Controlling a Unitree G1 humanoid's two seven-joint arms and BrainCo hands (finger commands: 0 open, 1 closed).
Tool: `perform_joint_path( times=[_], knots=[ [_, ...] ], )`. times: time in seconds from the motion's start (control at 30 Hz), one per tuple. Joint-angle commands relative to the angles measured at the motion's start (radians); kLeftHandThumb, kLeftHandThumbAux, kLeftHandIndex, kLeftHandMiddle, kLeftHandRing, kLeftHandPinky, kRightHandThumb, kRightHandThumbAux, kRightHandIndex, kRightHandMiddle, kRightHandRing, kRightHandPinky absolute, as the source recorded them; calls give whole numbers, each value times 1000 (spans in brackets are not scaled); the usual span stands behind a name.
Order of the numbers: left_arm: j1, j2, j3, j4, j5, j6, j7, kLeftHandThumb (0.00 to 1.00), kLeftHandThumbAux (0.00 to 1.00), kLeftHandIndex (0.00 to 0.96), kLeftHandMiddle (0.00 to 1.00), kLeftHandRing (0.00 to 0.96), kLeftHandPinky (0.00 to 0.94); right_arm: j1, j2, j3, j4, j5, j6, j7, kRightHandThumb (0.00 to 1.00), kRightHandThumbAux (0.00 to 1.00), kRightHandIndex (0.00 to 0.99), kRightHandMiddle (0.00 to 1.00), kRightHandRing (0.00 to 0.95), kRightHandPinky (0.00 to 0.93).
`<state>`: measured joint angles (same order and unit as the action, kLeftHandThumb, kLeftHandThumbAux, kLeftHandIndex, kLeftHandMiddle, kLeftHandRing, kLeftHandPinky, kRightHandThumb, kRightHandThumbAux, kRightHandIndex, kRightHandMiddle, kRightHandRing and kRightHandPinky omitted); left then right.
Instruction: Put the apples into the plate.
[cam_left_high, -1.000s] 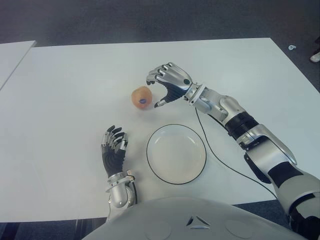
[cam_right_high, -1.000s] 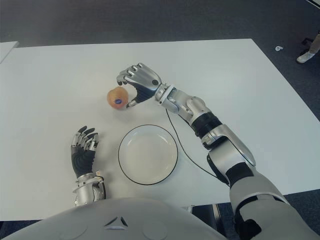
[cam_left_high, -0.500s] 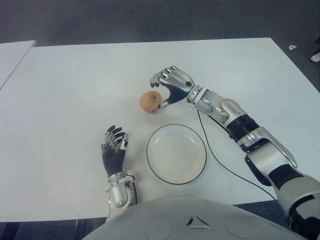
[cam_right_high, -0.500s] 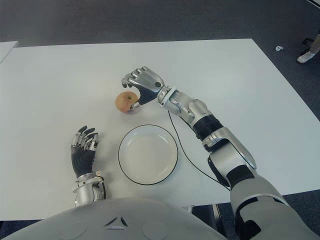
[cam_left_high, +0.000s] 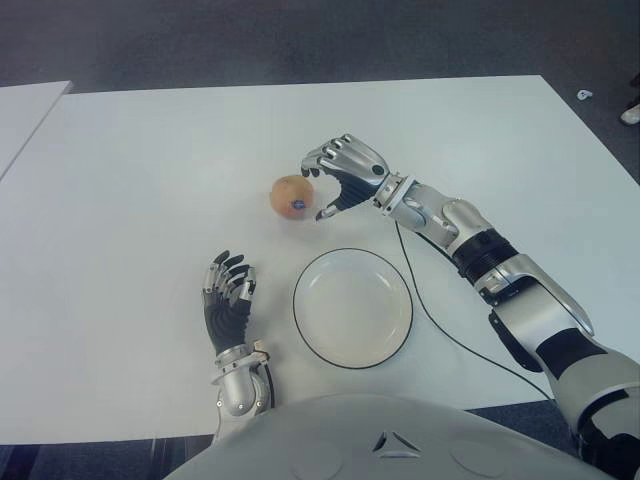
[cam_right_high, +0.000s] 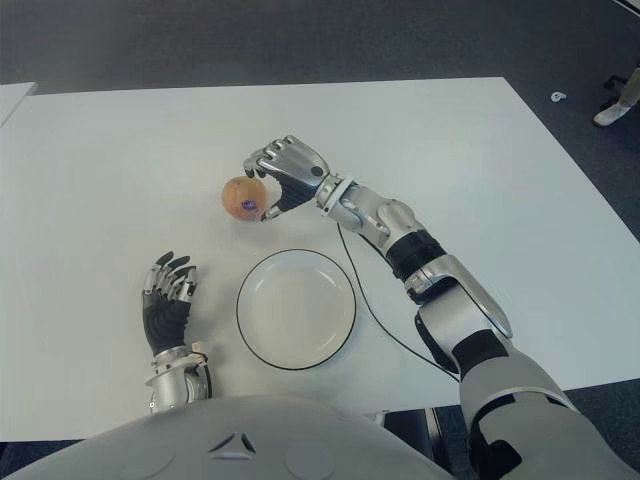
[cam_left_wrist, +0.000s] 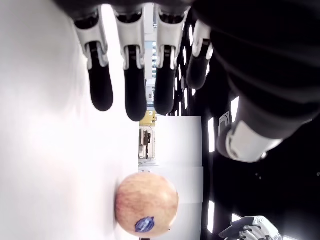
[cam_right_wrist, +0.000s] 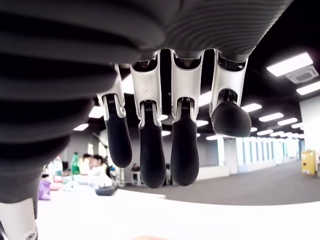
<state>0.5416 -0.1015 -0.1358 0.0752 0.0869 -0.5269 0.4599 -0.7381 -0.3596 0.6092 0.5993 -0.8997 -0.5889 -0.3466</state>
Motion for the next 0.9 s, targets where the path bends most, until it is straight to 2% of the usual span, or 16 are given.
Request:
perform_joint_path(
  times=[0.03,0.07,0.13,0.17,0.2,0.23,0.3,0.37,0.5,0.9],
  knots=[
    [-19,-61,3,37,-17,39,-14,453,665,226,319,370,390,0,14,-4,25,9,-25,-14,856,672,411,550,798,769],
    [-19,-61,3,37,-18,40,-15,457,666,227,320,370,390,-1,17,-6,30,18,-32,-9,857,671,413,555,763,727],
    [-19,-62,3,36,-19,42,-15,462,668,228,320,370,390,-2,20,-9,37,29,-41,1,779,688,416,477,568,553],
    [-19,-62,3,36,-19,43,-16,464,668,228,320,370,390,-3,21,-10,39,32,-44,5,670,596,354,394,445,445],
    [-19,-62,3,36,-20,42,-16,465,668,228,320,370,389,-5,19,-8,39,33,-45,20,630,563,332,365,402,406],
    [-19,-62,3,35,-20,42,-17,466,668,227,319,369,389,-6,18,-7,40,35,-45,30,528,488,227,243,257,274],
    [-18,-63,2,35,-22,40,-20,467,669,225,319,369,389,-11,9,1,33,29,-41,60,410,378,102,105,105,121],
    [-17,-63,0,36,-22,36,-22,468,667,223,317,369,389,-14,-1,8,23,14,-38,78,347,308,52,53,53,62],
    [-17,-62,0,39,-23,32,-24,464,662,219,314,369,389,-25,-11,16,25,-6,-49,87,268,224,10,11,11,12],
    [-16,-62,1,45,-16,27,-18,443,646,214,317,371,388,-76,0,38,100,-20,-94,101,170,148,0,0,0,0]
  ],
)
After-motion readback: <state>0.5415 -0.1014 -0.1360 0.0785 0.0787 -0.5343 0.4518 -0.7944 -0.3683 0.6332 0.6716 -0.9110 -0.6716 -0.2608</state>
